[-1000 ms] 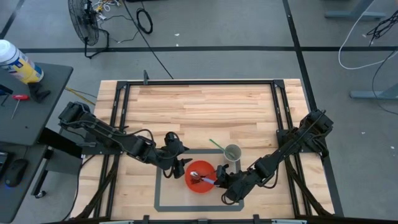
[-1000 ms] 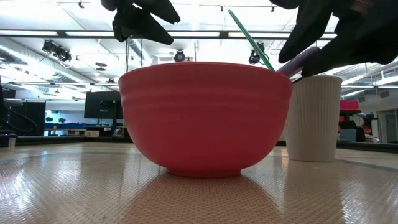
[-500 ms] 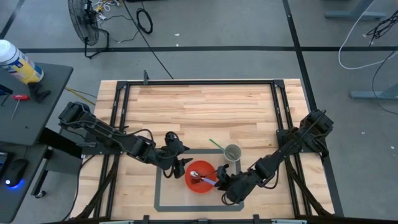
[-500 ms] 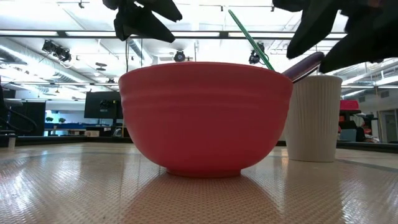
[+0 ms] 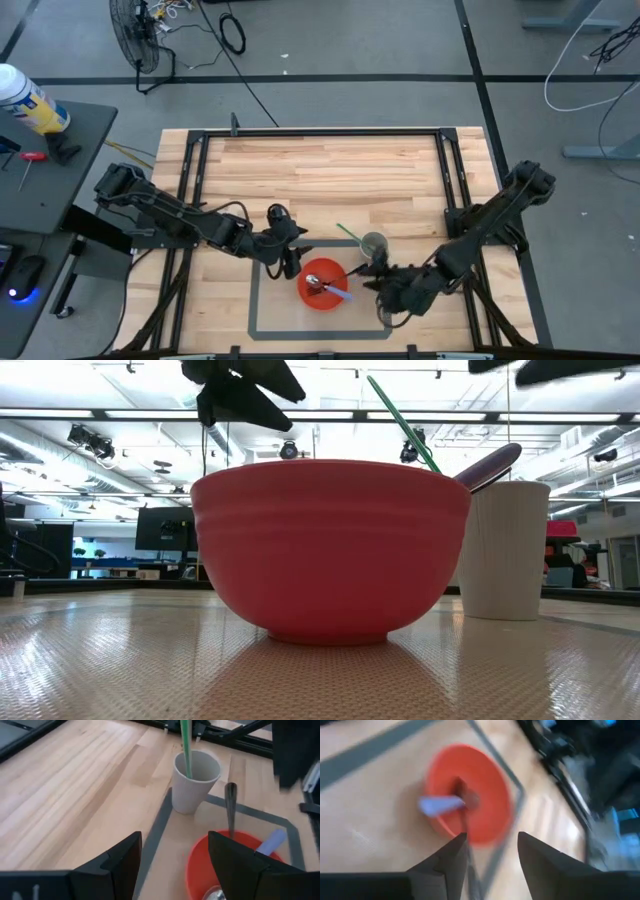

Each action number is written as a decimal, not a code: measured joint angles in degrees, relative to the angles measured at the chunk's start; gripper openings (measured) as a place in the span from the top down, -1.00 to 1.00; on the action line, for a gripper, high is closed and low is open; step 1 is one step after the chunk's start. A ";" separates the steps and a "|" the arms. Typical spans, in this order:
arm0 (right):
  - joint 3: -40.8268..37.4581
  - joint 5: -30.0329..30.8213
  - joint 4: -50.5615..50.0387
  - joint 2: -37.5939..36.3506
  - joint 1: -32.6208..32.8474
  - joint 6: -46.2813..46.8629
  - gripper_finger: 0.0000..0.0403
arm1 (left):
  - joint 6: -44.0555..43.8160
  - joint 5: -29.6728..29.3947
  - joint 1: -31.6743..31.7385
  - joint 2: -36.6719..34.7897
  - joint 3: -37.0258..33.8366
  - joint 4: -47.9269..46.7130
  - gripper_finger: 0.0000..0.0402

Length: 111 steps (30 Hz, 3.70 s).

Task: Pick & Place Utensil
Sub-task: Return to Home Position

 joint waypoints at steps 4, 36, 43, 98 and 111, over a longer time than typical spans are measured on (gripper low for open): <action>0.00 4.84 -7.80 -7.50 0.94 8.97 0.07 | 2.10 -4.78 -0.07 0.00 0.04 -3.43 -0.15; -20.06 -6.67 -3.08 -44.31 -8.84 26.51 0.42 | 16.02 17.54 18.04 -26.89 -38.45 38.21 0.70; -26.66 -16.69 7.58 -51.42 -19.38 19.63 0.87 | 16.11 19.30 20.95 -40.06 -46.80 37.78 0.97; -52.32 -36.09 12.92 -87.10 -31.20 25.71 0.99 | 23.10 21.49 17.19 -84.43 -58.23 14.99 0.96; -55.34 -46.49 18.10 -87.09 -38.34 27.37 0.99 | 23.69 19.87 17.19 -84.24 -58.25 16.88 0.91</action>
